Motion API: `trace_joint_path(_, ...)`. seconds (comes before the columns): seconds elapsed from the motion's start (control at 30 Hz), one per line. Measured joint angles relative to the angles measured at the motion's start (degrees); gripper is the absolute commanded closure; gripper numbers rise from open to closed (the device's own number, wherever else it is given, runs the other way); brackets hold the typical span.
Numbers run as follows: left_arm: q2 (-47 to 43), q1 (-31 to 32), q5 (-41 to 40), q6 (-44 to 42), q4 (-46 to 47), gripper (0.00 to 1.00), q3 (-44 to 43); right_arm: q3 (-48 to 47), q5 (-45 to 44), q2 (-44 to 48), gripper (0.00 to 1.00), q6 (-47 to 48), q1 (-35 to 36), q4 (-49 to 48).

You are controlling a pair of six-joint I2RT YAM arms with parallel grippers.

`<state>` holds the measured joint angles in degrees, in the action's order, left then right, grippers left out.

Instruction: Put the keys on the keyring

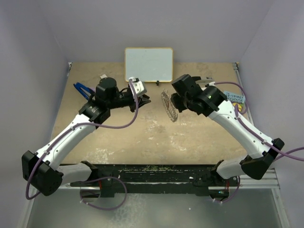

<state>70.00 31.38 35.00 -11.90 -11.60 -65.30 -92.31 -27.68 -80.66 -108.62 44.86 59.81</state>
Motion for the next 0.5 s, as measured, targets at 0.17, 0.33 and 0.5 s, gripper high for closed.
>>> trace_joint_path(0.17,-4.5,2.19,0.02,-7.96,15.13,0.77,10.88,-0.02,3.56,0.28,1.0,0.09,-0.57,-2.64)
trace_joint_path(0.33,-5.49,5.97,-0.52,-13.53,28.0,0.76,15.82,-0.22,5.53,0.28,1.0,0.09,-0.57,-3.91)
trace_joint_path(0.5,-5.22,7.39,-1.95,-13.73,35.93,0.73,15.82,-0.33,6.43,0.42,1.0,0.13,-0.57,-4.74)
